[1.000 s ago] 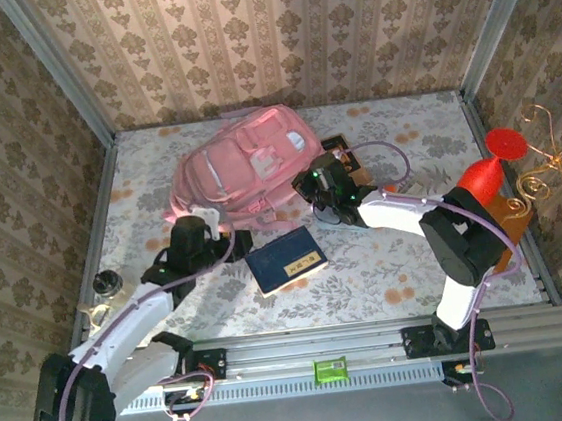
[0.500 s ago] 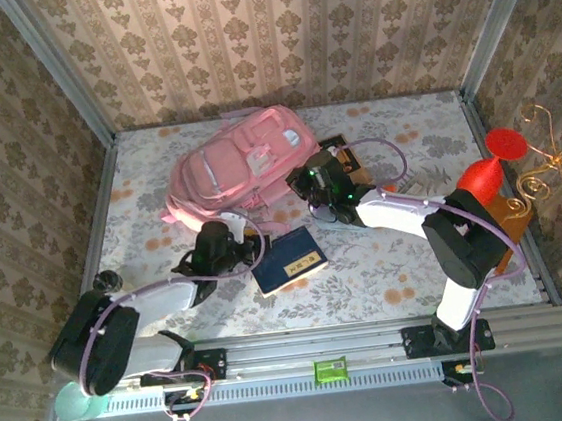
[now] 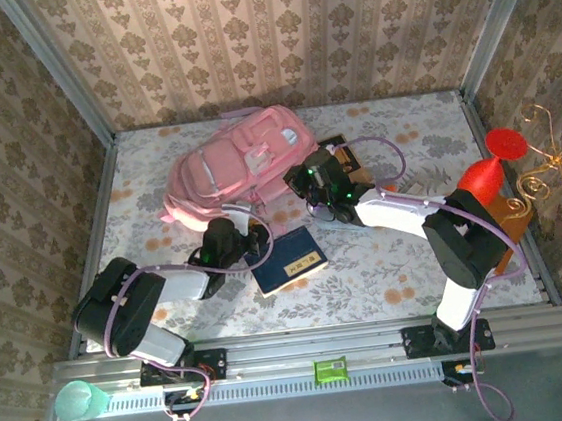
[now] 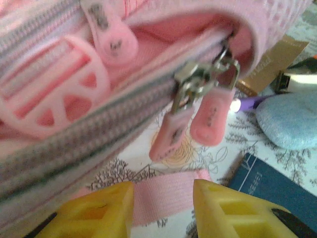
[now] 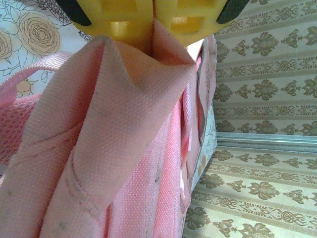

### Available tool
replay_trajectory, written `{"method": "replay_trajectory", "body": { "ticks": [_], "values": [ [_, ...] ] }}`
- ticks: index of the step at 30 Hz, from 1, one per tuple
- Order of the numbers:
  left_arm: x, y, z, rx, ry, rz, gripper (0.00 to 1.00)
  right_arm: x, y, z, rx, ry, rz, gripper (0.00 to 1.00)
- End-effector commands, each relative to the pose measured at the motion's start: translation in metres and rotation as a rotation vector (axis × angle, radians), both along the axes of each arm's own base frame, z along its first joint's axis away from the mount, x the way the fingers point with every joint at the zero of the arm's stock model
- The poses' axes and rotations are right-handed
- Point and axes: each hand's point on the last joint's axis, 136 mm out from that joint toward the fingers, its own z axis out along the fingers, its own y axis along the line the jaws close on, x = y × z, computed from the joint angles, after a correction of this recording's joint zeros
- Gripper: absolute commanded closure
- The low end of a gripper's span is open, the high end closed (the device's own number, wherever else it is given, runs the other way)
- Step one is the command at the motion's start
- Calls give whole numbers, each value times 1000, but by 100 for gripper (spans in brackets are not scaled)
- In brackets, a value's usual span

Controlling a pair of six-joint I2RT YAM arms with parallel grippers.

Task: Pack the student bag

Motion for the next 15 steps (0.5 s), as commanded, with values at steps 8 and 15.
{"method": "replay_trajectory", "body": {
  "ticks": [8,15],
  "values": [
    [26,-1,38,-46,-116,40,72,5,13,55,107,-121,12,96],
    [26,-1,45,-87,-140,30,74,5,13,50,102,-114,15,96]
  ]
}}
